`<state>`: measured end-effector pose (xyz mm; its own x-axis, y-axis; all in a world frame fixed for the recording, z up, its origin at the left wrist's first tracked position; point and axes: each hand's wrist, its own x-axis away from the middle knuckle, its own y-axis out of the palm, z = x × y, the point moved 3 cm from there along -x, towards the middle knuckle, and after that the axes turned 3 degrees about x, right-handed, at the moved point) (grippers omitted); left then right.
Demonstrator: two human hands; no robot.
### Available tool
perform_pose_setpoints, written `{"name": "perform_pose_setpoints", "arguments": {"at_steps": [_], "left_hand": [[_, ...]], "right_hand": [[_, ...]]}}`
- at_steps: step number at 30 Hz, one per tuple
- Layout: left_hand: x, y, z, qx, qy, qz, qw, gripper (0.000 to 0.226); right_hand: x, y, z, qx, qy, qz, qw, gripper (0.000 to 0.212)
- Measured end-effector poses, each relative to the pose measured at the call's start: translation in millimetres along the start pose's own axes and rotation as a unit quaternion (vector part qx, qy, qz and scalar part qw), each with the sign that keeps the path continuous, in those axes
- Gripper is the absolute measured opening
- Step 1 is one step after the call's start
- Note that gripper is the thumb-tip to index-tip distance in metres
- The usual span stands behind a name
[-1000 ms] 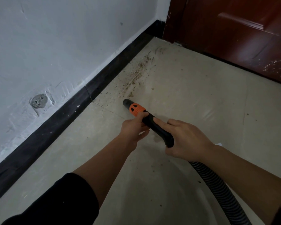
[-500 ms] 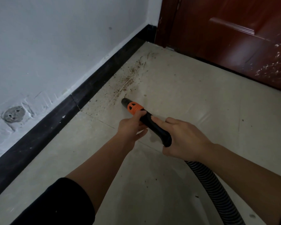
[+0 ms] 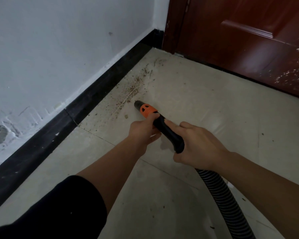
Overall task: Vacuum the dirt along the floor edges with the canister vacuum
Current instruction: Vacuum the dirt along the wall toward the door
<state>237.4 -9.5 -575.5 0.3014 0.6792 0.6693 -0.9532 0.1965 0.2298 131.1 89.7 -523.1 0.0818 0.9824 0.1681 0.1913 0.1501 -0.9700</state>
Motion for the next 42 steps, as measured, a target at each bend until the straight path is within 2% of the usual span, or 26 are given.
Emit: {"name": "perform_pose_setpoints", "arguments": {"at_steps": [15,35,42], "left_hand": [[-16,30,10,0.024,0.026,0.004,0.999,0.026],[23,-14,-5,0.107,0.027,0.026,0.994,0.025],[43,-27,-10,0.135,0.024,0.042,0.990,0.025]], "right_hand": [[-20,-14,23,-0.001,0.020,0.005,1.000,0.104],[-3,-31,-20,0.043,-0.056,-0.047,0.996,0.094],[7,-33,-36,0.050,-0.069,-0.056,0.995,0.097]]}}
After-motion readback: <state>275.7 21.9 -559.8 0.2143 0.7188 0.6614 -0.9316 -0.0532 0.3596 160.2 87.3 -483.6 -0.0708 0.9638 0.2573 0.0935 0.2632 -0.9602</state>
